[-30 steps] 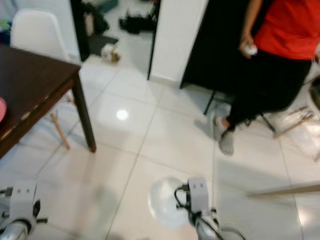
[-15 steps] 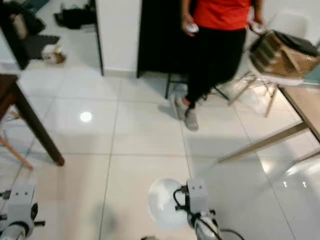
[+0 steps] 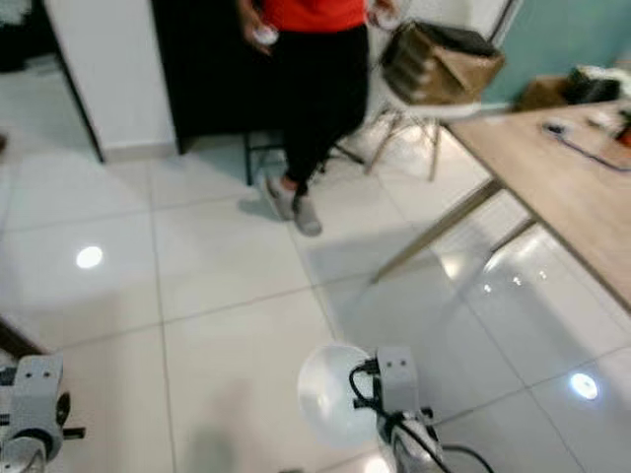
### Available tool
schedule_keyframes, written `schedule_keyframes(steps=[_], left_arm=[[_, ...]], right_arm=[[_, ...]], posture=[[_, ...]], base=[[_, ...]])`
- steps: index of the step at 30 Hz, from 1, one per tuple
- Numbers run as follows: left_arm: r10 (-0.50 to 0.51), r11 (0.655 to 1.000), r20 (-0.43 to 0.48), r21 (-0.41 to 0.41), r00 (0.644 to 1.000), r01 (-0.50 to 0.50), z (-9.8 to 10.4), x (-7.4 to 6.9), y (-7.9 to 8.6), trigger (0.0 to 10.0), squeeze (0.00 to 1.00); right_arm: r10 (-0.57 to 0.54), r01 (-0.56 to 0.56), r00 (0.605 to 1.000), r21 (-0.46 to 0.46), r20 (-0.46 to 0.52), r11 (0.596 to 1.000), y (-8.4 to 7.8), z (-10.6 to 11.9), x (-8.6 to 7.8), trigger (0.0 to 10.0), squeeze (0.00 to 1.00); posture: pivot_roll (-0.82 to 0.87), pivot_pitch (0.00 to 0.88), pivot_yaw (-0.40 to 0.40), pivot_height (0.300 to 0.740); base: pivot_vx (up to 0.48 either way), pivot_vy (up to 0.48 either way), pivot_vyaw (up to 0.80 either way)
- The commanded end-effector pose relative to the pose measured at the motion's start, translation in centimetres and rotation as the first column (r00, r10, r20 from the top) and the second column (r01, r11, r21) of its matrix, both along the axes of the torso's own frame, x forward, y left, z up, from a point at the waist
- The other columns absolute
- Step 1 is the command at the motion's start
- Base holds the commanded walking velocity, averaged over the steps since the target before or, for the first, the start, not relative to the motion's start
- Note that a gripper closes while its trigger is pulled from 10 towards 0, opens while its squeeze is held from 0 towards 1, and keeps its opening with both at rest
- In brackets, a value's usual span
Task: Setting the table
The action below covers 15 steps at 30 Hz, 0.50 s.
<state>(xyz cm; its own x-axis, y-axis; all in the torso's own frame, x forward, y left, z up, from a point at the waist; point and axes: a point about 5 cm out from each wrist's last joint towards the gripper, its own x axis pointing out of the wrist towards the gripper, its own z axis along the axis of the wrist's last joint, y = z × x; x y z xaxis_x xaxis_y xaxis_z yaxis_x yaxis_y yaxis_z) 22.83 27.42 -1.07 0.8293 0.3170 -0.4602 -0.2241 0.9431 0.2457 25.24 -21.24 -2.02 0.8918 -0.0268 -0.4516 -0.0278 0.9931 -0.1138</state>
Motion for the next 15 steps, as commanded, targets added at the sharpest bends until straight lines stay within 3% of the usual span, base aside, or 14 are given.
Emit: schedule_keyframes(steps=[1,15], left_arm=[[0.020,1.000,-0.059,-0.014,0.998,-0.021,-1.21,-1.51,0.21,10.0,0.00],[0.019,1.000,-0.057,-0.019,0.998,-0.020,-1.29,-1.43,0.06,10.0,0.00]], right_arm=[[-0.006,0.006,0.999,0.011,-0.034,1.000,0.14,-0.83,-0.96,10.0,0.00],[0.000,0.000,0.999,0.007,-0.036,1.000,0.12,-0.81,-0.88,10.0,0.00]], posture=[[-0.03,0.077,0.027,0.740],[-0.02,0.067,0.023,0.740]], base=[[0.000,0.000,-0.79],[0.000,0.000,-0.78]])
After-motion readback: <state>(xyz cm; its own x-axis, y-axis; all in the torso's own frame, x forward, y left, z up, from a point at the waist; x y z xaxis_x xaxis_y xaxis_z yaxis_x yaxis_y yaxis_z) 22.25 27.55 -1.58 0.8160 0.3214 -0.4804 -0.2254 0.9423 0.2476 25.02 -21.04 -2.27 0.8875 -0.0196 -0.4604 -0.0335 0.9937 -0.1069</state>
